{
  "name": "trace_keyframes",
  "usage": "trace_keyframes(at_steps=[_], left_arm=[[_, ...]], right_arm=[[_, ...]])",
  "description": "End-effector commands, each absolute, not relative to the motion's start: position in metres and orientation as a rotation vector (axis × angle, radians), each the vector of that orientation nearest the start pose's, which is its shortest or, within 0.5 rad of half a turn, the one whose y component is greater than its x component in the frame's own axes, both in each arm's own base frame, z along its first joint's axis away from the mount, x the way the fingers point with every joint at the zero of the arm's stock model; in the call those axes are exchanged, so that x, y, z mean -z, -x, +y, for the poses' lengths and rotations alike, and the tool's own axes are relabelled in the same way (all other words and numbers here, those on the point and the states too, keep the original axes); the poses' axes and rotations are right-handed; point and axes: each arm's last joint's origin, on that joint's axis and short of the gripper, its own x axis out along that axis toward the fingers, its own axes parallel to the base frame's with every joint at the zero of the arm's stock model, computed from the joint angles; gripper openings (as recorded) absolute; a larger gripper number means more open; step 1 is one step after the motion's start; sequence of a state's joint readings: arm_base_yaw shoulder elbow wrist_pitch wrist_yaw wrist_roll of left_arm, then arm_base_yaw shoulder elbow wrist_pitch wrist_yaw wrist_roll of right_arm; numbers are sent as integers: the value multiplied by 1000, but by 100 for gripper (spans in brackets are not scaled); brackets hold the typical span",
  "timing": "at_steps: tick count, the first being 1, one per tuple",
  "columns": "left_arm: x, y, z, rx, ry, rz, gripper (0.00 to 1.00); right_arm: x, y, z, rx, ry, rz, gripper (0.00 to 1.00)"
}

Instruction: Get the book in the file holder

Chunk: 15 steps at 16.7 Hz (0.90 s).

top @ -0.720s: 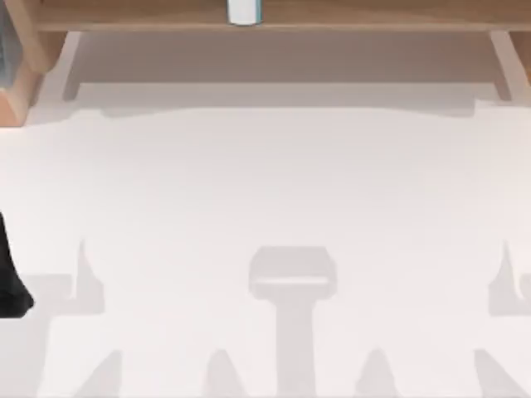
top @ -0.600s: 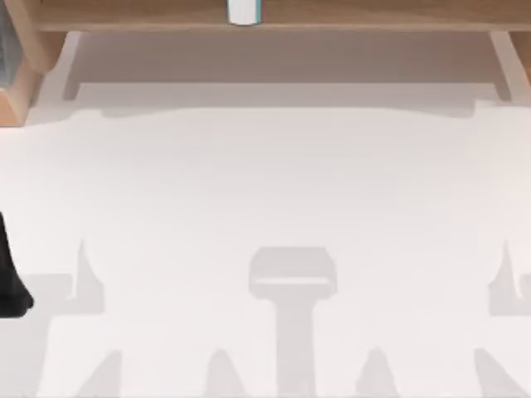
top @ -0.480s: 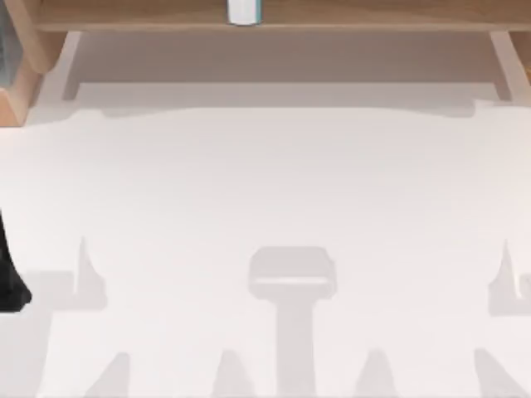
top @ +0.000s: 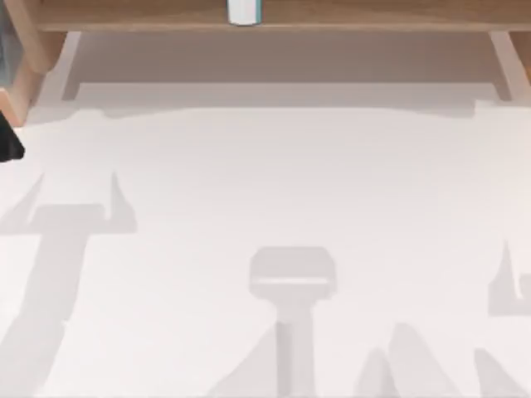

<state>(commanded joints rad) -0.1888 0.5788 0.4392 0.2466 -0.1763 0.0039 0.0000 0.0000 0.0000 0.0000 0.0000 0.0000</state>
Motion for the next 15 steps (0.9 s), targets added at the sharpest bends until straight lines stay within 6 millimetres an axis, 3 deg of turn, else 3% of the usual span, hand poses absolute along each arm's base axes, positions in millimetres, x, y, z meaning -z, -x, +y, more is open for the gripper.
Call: trace_keyframes(at_steps=[3,6,10,12,15], left_arm=[[-308,-213,-52,11,28,-70,100],[-306,-285,-97,13,20,-28,100],[-264,-362,-169,15,5,8,100],[-241,-385,-200,15,4,8,100],[-215,-403,-233,16,8,-3,100]], right_arm=[[-160,-106,-1,0,0,0,100],[-160,-106,-1,0,0,0,100],[-160,-106,-1,0,0,0,100],[-160,-106,-1,0,0,0,100],[-160,-106,-1,0,0,0,100]])
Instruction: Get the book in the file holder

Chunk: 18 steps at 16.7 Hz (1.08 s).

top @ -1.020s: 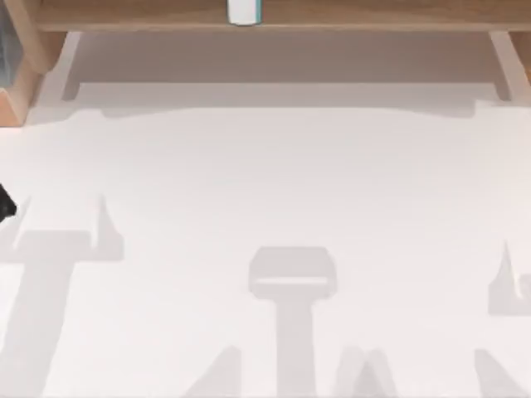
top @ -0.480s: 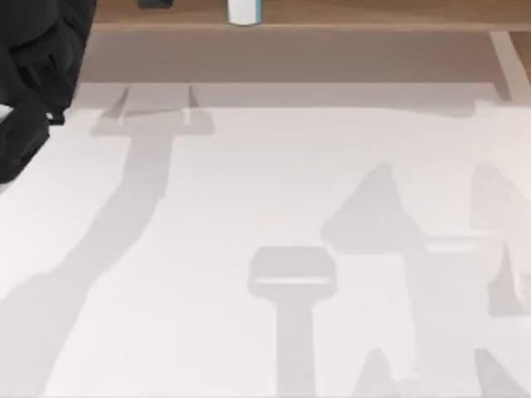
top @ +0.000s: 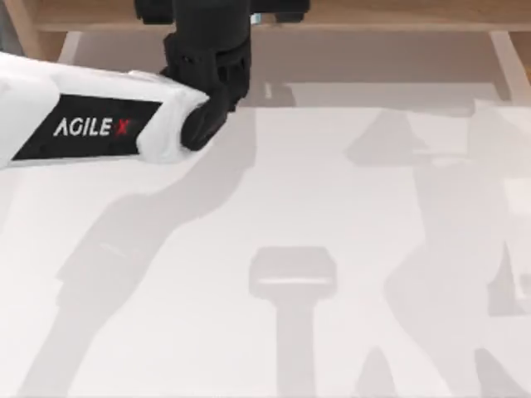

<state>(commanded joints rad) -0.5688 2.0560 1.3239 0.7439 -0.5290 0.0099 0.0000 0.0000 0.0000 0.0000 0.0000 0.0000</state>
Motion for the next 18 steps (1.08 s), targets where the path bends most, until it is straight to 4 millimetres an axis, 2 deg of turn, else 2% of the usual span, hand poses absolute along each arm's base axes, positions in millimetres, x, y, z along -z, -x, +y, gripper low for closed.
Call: trace_keyframes(at_steps=[3,8,14,18], left_arm=[[-204,-409,-247,17,13,-11,100],[-203,-410,-245,15,11,-8,100],[-204,-428,-248,17,13,-11,100],[-204,-429,-248,17,13,-11,100]], right_arm=[[-160,-106,-1,0,0,0,100],[-160,-106,-1,0,0,0,100],[-160,-106,-1,0,0,0,100],[-160,-106,-1,0,0,0,100]])
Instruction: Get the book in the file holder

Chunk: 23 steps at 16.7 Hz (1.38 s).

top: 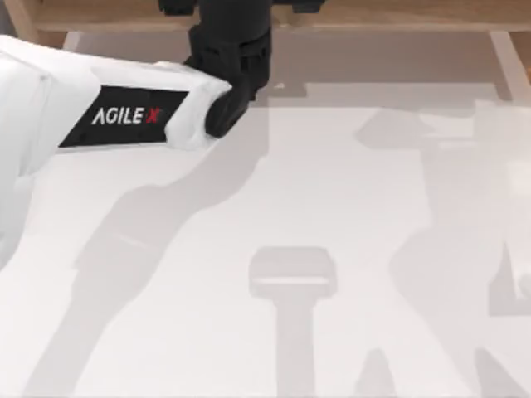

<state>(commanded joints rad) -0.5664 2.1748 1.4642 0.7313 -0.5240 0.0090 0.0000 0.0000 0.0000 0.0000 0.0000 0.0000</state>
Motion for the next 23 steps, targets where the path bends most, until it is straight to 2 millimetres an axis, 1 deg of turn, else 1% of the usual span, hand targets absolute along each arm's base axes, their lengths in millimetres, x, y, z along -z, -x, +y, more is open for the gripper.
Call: trace_keyframes(at_steps=[13,14,23], left_arm=[[-204,-429,-248,17,13,-11,2],[-204,-429,-248,17,13,-11,0],[-206,-428,-249,21,13,-13,0]], right_arm=[[-160,-106,-1,0,0,0,100],[-160,-106,-1,0,0,0,100],[-160,-106,-1,0,0,0,100]])
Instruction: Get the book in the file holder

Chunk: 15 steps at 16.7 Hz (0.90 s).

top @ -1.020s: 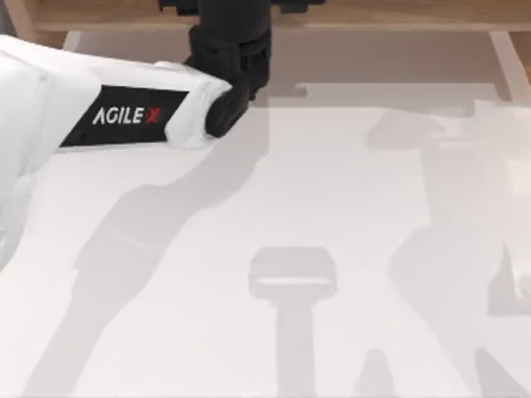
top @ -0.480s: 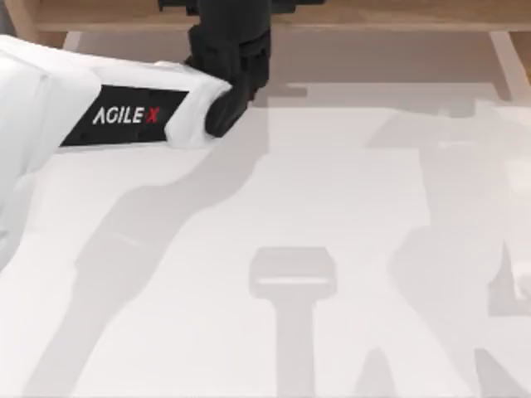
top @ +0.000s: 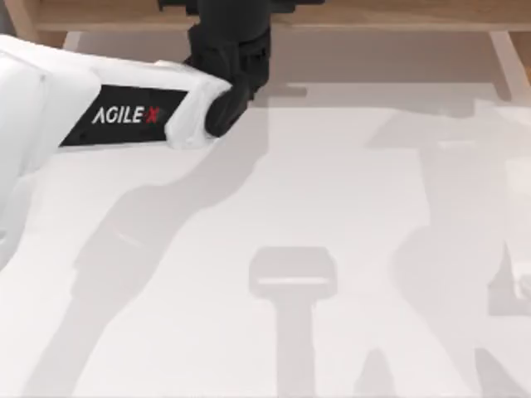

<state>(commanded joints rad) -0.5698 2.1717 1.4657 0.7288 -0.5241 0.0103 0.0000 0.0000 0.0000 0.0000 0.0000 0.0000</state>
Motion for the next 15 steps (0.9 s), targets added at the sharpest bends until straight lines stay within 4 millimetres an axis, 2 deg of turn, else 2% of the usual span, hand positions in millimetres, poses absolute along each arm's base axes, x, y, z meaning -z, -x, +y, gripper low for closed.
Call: trace_keyframes(at_steps=[4,10,15], left_arm=[[-219,-428,-249,20,12,-12,0],[-218,-427,-248,21,4,-8,0],[-236,-404,-232,48,-121,5,0]], right_arm=[[-160,-106,-1,0,0,0,100],[-160,-106,-1,0,0,0,100],[-160,-106,-1,0,0,0,100]])
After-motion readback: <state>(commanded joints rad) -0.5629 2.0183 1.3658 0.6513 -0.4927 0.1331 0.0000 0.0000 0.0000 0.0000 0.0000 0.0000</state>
